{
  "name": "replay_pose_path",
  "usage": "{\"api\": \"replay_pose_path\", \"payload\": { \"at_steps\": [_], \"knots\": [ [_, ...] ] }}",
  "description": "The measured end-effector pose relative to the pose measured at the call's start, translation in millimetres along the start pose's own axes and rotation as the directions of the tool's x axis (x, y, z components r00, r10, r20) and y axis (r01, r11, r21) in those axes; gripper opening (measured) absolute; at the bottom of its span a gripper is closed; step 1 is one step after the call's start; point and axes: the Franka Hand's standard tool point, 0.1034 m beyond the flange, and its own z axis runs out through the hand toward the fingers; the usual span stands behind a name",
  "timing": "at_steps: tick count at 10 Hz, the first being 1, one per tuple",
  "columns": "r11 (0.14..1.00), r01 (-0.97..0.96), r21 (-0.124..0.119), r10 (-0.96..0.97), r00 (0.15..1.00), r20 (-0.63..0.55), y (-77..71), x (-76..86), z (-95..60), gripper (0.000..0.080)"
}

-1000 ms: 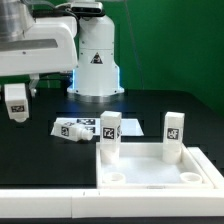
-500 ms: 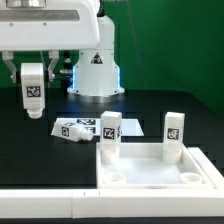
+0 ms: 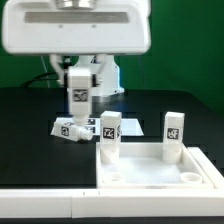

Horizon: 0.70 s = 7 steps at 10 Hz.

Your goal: Assemble square table

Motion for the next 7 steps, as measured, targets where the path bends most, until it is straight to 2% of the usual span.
{"api": "replay_pose_path", "payload": {
  "at_steps": [3, 4, 5, 6, 7],
  "knots": [
    [1.0, -0.003, -0.001, 0.003, 1.0, 0.002, 3.2, -1.4, 0.7, 0.0284],
    [0.999, -0.041, -0.006, 0.041, 0.999, -0.025, -2.2, 1.5, 1.9, 0.0284],
    [0.998, -0.059, 0.001, 0.059, 0.995, -0.078, -29.4, 4.4, 7.4, 0.0284],
    [0.995, -0.1, 0.018, 0.102, 0.986, -0.132, -61.5, 13.5, 12.3, 0.0284],
    [0.993, -0.115, 0.026, 0.117, 0.982, -0.149, -76.7, 15.2, 16.2, 0.0284]
  ]
}}
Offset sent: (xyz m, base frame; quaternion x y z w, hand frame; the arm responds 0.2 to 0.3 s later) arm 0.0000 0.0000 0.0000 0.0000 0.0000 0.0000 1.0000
